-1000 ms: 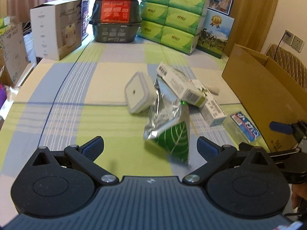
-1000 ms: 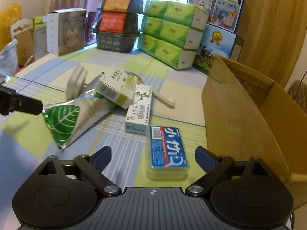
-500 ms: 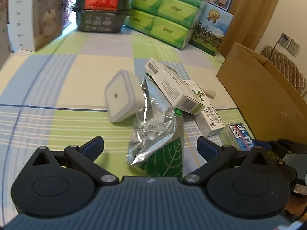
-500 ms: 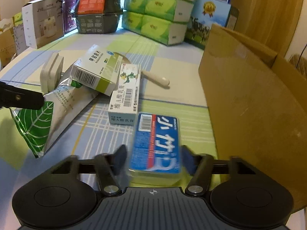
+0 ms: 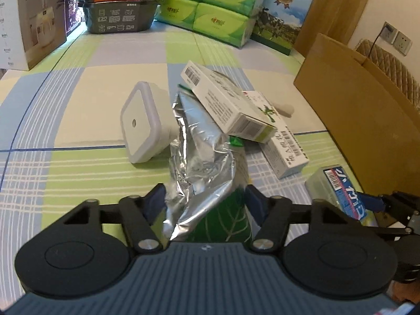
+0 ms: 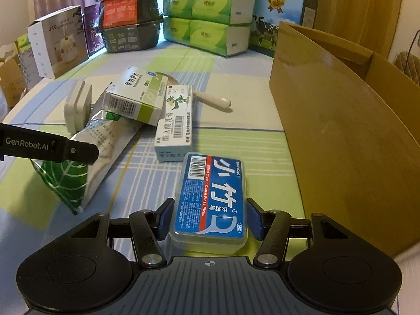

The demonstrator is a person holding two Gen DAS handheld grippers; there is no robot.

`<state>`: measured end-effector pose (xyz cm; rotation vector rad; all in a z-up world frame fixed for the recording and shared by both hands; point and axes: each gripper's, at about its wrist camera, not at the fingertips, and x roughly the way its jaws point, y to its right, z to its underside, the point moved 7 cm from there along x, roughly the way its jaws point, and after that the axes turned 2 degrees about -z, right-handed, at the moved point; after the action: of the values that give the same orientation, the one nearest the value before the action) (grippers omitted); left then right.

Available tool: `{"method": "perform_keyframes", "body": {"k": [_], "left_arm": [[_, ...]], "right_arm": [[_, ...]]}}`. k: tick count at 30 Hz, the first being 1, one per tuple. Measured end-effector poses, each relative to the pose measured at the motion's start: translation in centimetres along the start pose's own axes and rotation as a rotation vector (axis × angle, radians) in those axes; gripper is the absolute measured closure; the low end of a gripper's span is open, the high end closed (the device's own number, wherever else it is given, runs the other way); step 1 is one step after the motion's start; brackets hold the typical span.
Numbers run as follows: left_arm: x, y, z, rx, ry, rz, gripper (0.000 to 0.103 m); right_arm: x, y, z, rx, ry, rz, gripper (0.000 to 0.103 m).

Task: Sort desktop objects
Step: 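Grasp the blue floss-pick box with the right tool while the left tool grasps the silver foil bag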

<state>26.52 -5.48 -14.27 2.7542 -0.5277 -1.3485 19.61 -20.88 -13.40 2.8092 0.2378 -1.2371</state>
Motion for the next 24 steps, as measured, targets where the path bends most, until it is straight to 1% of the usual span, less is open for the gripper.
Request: {"method": "perform_keyframes", "body": {"k": [1,3,4,6,9,13,16,19,21,24], "left_arm": [[-0.3,0.2,0.1,-0.001,-0.002,0.003,0.052],[-1.2,0.7,0.6,0.008,-0.011,0.003,0.064],[-1.8,1.0,1.0,0.014,-0.02,-0.002,0.065],[-2.7,1.4,2.1,0.034,-0.034,-0.01,0.066],[-4.5,1.9,4.3,0.054,-0.047,-0.001,0.067],[-7.6,2.1,7.6,0.046,-0.062,0.003,0.067],[-9.7,2.4,9.7,0.05,-0.062,-0.004,0.067],[-11.1,2.2,11.1,0.006,-0.052,0.0,0.061],[-11.7,1.7,11.0,-0.016,-0.026,-0.011,0.048],[-11.6,0.8,10.3,-0.046,-0.004,-0.033,0.038]], "right_arm": [[-0.3,0.0,0.2,0.003,-0.002,-0.005,0.049],[-1.0,-0.1,0.7,0.003,-0.004,-0.013,0.049],[-1.3,0.0,0.9,0.005,-0.005,-0.017,0.049],[-2.2,0.1,1.6,0.01,-0.009,-0.027,0.049],[-3.5,0.2,2.8,0.032,-0.022,-0.056,0.049],[-5.5,-0.7,4.0,0.03,-0.025,-0.11,0.049],[-6.8,-1.8,4.4,0.016,-0.008,-0.135,0.049],[-7.4,-2.6,4.4,0.0,0.005,-0.143,0.049],[-7.4,-2.8,4.5,-0.006,0.003,-0.145,0.049],[-6.9,-2.8,4.8,-0.011,-0.006,-0.141,0.049]]}}
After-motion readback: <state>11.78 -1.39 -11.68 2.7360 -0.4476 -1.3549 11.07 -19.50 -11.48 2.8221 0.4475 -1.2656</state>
